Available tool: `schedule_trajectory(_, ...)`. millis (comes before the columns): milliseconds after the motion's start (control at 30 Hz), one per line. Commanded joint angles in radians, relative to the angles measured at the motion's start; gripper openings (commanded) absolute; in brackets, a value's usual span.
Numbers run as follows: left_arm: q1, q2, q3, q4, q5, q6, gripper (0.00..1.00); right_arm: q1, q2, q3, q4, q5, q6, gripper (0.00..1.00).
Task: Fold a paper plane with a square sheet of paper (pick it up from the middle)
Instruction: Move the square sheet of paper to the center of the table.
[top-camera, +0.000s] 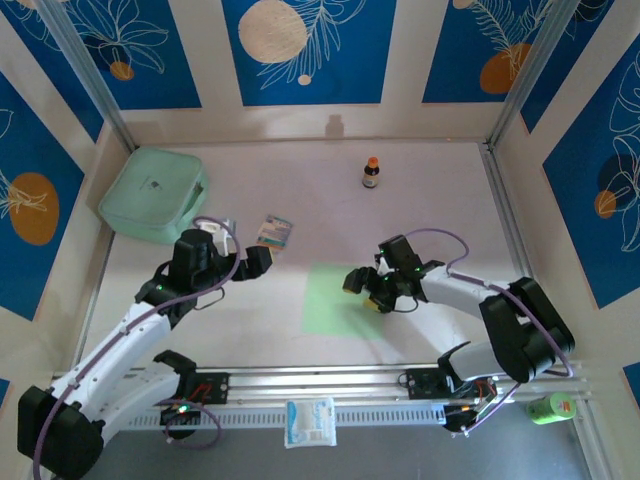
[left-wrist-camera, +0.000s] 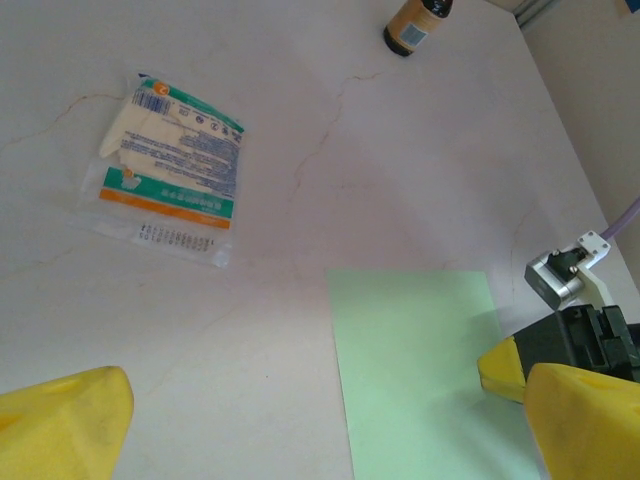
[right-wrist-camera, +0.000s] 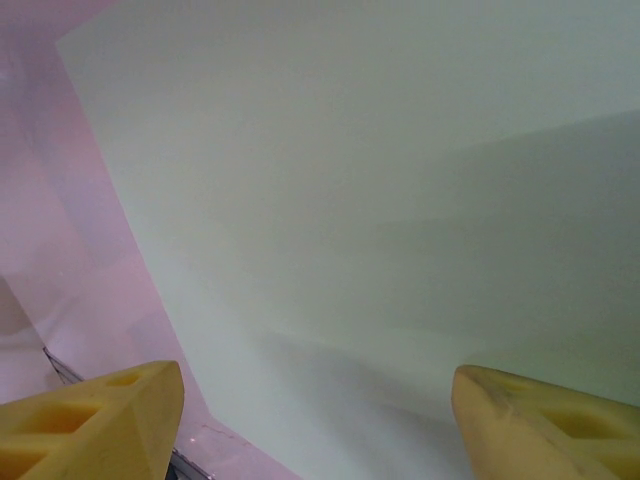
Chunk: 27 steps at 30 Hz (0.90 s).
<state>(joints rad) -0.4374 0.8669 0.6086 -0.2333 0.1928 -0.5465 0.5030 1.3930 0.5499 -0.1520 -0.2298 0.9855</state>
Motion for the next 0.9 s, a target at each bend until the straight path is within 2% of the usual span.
schedule_trajectory(0,-0.010,0.004,0.001,-0.018,0.002,0.053,1.00,0.023,0.058,-0.011,-0.027,-0.002,0.017,0.74)
schedule_trajectory(333,-0.030,0.061,0.004,0.028,0.016,0.033,1.00,0.118,0.139,0.071,0.050,-0.026,0.070,0.74)
schedule_trajectory(433,-0.036,0.077,0.017,0.028,0.021,0.031,1.00,0.140,0.114,0.115,-0.016,0.027,0.054,0.74)
schedule_trajectory(567,-0.046,0.098,0.032,0.020,0.041,0.031,1.00,0.127,0.053,0.107,-0.059,0.063,0.031,0.74)
schedule_trajectory(867,-0.089,0.156,0.033,-0.026,0.075,0.029,0.97,0.088,0.051,0.018,0.019,-0.013,0.065,0.72)
